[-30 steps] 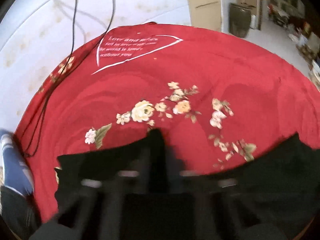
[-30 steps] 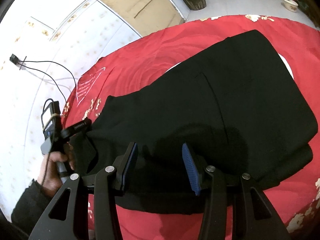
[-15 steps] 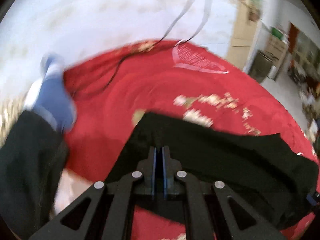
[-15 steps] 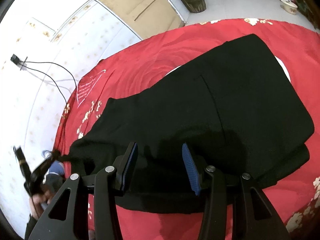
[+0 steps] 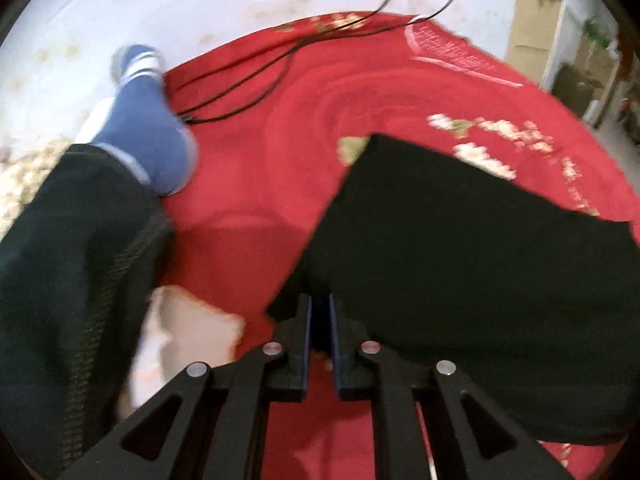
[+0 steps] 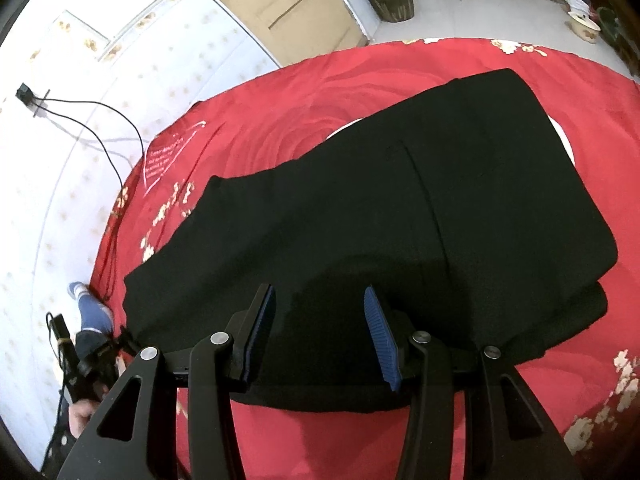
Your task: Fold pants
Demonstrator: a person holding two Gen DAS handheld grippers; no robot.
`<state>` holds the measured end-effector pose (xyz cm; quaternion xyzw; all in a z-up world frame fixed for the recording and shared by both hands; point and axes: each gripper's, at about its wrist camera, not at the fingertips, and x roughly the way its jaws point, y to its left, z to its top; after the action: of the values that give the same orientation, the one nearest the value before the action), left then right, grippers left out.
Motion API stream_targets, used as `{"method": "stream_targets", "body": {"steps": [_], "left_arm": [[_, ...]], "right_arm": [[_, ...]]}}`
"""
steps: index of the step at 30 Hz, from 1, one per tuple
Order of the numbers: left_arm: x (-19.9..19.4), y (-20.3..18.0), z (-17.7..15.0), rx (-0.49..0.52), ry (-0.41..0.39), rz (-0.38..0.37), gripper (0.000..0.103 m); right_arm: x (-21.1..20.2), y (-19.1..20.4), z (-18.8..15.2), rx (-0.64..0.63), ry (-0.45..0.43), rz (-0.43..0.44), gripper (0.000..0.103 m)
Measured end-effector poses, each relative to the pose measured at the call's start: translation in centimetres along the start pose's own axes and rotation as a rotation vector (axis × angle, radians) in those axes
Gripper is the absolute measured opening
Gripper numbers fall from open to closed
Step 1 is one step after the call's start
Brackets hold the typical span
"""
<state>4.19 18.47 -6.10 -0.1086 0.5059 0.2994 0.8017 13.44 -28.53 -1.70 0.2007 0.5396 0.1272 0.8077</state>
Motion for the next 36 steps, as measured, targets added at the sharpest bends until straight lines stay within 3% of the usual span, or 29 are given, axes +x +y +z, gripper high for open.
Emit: {"method": "stream_targets", "body": {"steps": [5, 9, 11, 13, 15, 18, 21, 24, 26, 28, 30, 33, 36], "left_arm": [[-4.2, -0.4, -0.2, -0.016, -0.096, -0.030, 0.013], [-6.9, -4.1, -1.3, 0.085, -0.143, -0.177, 0.019], [-6.7, -6.4, -2.2, 0.161, -0.111, -0.268, 0.020], [-6.6, -8.9, -3.8, 0.238, -0.077, -0.311, 0.020], [-6.3, -10.7, -4.9, 0.301, -0.056, -0.347, 0.020], [-6.0, -12.7, -6.0, 0.357, -0.027, -0.384, 0.020], [-6.4, -14.0, -6.5, 0.379, -0.034, -0.419, 0.020], [-6.3, -14.7, -6.5, 0.394, -0.043, -0.442, 0.026], [-5.6, -15.0, -6.9, 0.411, 0.015, -0.439, 0.028], [-5.2, -14.5, -7.1, 0.383, 0.064, -0.454, 0.028], [-5.3, -14.0, -7.2, 0.375, 0.088, -0.459, 0.029], [-6.1, -14.2, -7.6, 0.424, 0.082, -0.430, 0.029], [-6.9, -13.9, -6.8, 0.397, 0.035, -0.449, 0.030]], "right_arm": [[-1.0, 0.6, -0.6, -0.019, 0.028, -0.056, 0.047], [-0.9, 1.5, -1.1, -0.090, 0.056, -0.134, 0.047], [0.9, 1.2, -1.4, -0.100, 0.167, -0.208, 0.047], [2.0, 0.5, -1.7, -0.067, 0.258, -0.239, 0.047], [1.4, 0.3, -1.6, -0.049, 0.259, -0.241, 0.047], [-1.4, -0.7, -0.7, -0.006, 0.155, -0.199, 0.047], [-4.2, -2.4, 1.0, 0.041, 0.045, -0.248, 0.050], [-5.0, -3.4, 2.3, 0.065, 0.007, -0.235, 0.055], [-4.3, -3.7, 2.7, 0.062, 0.026, -0.254, 0.055], [-1.8, -4.0, 2.3, 0.075, 0.140, -0.358, 0.055], [-0.4, -5.3, 1.2, 0.155, 0.230, -0.315, 0.055], [-0.9, -4.7, 0.7, 0.143, 0.218, -0.336, 0.055], [-2.1, -4.1, 1.0, 0.116, 0.155, -0.344, 0.055]]}}
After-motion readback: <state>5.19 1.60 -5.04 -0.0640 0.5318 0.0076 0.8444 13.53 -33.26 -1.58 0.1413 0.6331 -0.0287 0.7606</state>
